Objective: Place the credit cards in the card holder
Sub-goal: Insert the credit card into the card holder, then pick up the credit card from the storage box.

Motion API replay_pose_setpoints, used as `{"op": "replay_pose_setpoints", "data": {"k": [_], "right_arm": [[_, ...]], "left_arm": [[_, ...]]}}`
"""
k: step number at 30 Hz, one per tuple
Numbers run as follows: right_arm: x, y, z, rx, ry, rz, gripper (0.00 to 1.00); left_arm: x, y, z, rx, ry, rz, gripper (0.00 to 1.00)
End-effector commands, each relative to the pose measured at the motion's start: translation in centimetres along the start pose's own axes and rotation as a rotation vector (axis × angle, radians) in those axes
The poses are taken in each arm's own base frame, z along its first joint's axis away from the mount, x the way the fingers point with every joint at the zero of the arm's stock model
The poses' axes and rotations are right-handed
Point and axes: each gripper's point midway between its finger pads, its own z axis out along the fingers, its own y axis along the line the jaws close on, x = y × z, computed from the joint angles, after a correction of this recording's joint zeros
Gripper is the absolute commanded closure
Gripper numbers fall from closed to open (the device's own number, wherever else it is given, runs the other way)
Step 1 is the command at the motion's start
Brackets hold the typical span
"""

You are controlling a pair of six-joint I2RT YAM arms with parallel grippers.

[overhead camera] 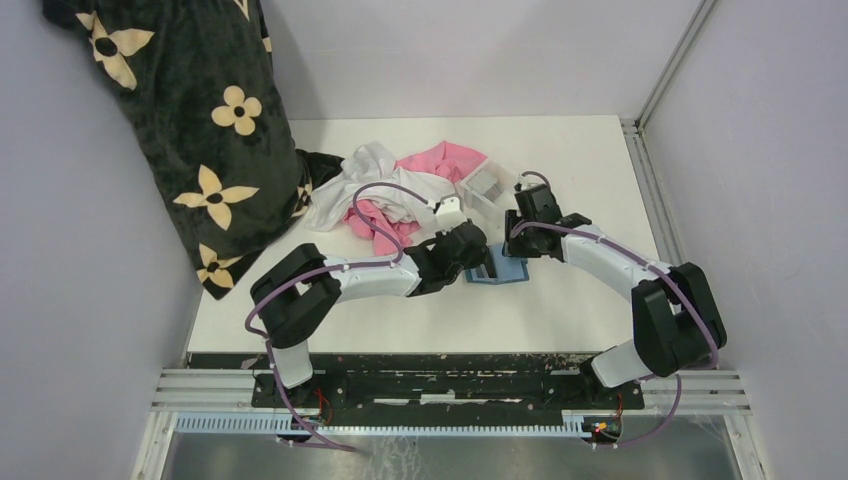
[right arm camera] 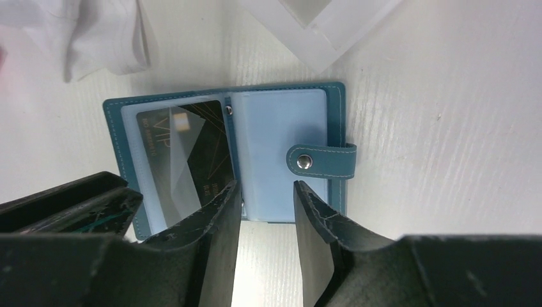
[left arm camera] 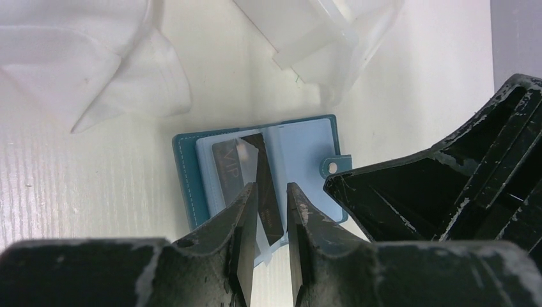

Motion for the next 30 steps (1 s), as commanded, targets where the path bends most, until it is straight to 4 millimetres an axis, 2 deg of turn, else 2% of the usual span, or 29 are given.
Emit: {"op": "replay_pose_setpoints", "data": {"k": [1,5,9,12,16,19,23,27,30], "right_arm": [[-2.8,1.2,-1.6,-0.041,-0.075,-0.018,0.58],[-3.1,1.4,-1.9,-0.052,-0.087,-0.029,0.55],[-4.8,1.5,-3.1,-0.043,-0.128,-0.057,0.51],[-7.6,1.6,-4.4,-0.017,-0.197,-0.086,0.45],[-12.4,2.5,-6.2,-0.001,-0.296,-0.135,0.4],[-15.8,3.4,-6.7,-0.004,-0.343,-0.175,0.36],[-19.3,4.4,-5.2,-0.039,-0.312,-0.212,0.34],[-21.1,5.3,-2.6,-0.104,-0.268,-0.215,0.35],[-21.6,5.3,-0.8,-0.132,-0.247,-0.209,0.35]], "left_arm": [[-2.8,-1.8,-0.2,0.023,-0.075,0.006,0.69],[-2.9,-2.0,-0.1,0.025,-0.079,0.0,0.69],[-4.3,-1.8,-0.2,0.021,-0.105,-0.02,0.68],[-5.8,-1.6,0.1,0.035,-0.112,-0.062,0.68],[-8.2,-1.3,0.5,0.043,-0.142,-0.097,0.68],[-9.6,-0.9,1.3,0.049,-0.143,-0.123,0.68],[-11.1,-0.6,2.8,0.072,-0.138,-0.157,0.68],[-11.6,-0.7,4.5,0.082,-0.118,-0.171,0.68],[-11.7,-0.7,5.8,0.086,-0.1,-0.177,0.68]]}}
